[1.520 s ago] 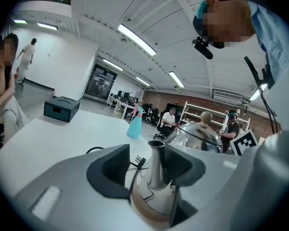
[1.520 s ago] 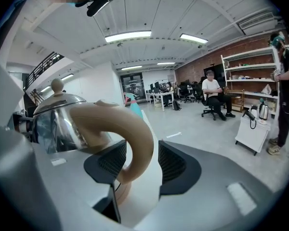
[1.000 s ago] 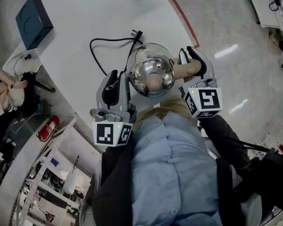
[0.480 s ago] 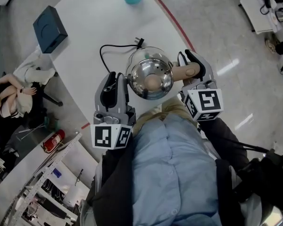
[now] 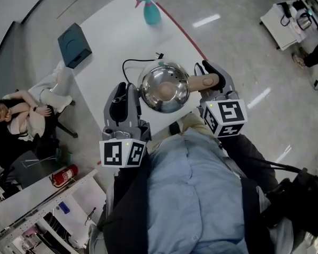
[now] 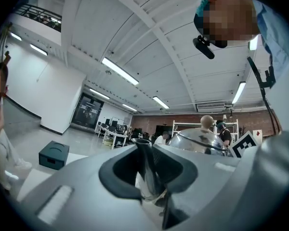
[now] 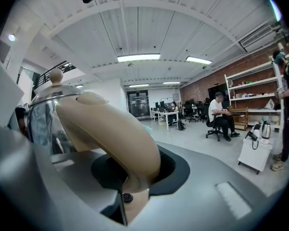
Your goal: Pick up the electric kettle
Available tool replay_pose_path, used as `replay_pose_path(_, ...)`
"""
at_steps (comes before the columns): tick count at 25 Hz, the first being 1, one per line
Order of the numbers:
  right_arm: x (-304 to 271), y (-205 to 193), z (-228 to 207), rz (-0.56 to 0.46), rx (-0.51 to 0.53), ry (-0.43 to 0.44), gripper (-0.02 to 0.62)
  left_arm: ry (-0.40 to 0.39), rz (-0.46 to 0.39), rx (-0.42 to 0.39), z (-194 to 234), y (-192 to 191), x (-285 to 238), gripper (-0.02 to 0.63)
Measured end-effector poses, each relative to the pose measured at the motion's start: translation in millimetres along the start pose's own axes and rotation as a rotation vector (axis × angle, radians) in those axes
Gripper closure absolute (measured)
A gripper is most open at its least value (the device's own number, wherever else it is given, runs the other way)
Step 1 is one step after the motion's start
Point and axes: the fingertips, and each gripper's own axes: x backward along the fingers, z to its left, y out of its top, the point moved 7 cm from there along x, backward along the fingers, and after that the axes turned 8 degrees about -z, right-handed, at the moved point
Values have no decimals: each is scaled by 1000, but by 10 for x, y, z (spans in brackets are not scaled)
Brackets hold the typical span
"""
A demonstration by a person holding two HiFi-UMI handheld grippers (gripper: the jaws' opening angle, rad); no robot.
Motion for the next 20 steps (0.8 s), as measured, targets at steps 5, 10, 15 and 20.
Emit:
replay_pose_path(5, 36, 57, 23, -1, 2, -6, 497, -18, -15, 2, -8, 56, 24, 534)
replay_pose_path(10, 127, 102, 23, -9, -2, -14, 497, -35, -23, -6, -72, 114, 55, 534)
replay_pose_path(15, 171, 113, 21, -16, -6, -15, 497, -39, -11, -17, -111, 128, 90, 534)
replay_pose_path(20, 186, 103, 9, -19, -13, -14, 497, -39, -8, -28, -137, 139, 90, 534)
